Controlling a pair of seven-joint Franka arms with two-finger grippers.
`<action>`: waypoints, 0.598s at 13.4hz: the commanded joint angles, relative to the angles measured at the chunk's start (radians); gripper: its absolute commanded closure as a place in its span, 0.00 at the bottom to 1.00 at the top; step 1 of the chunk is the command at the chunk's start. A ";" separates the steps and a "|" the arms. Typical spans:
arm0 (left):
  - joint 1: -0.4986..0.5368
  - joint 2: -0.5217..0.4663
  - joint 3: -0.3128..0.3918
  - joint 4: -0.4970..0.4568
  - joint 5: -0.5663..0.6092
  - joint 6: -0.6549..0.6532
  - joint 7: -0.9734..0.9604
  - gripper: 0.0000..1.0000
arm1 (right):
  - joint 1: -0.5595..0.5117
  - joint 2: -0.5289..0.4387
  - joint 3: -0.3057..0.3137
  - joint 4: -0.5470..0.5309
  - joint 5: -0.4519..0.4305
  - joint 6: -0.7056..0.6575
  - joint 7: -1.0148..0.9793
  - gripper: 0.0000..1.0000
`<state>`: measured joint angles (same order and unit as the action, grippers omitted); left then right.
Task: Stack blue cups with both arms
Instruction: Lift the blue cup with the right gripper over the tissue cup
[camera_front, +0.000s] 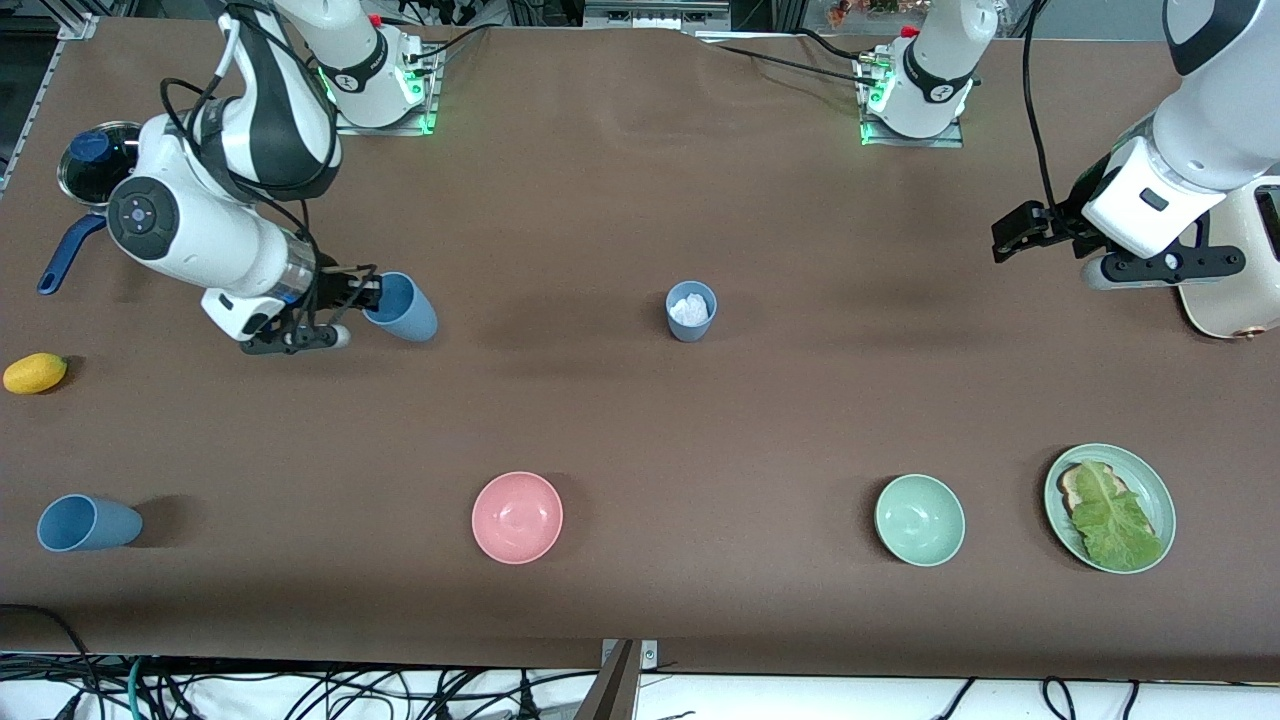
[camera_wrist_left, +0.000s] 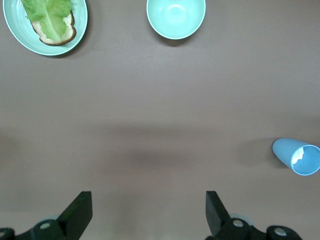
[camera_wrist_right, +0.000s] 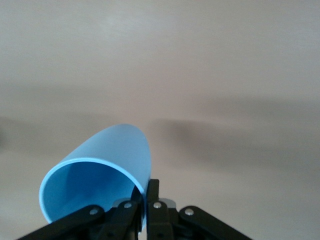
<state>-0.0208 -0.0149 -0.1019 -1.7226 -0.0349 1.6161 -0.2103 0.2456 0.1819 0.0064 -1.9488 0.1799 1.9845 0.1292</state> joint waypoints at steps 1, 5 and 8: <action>0.007 -0.005 -0.009 0.014 0.033 -0.018 0.009 0.00 | 0.113 0.095 0.001 0.169 0.015 -0.081 0.168 1.00; 0.007 -0.005 -0.009 0.014 0.033 -0.019 0.009 0.00 | 0.325 0.212 0.000 0.367 0.021 -0.107 0.496 1.00; 0.009 -0.005 -0.009 0.014 0.033 -0.019 0.009 0.00 | 0.440 0.276 -0.006 0.483 0.049 -0.136 0.677 1.00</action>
<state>-0.0199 -0.0149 -0.1028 -1.7224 -0.0349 1.6149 -0.2103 0.6351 0.3940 0.0171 -1.5858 0.2025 1.9093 0.7190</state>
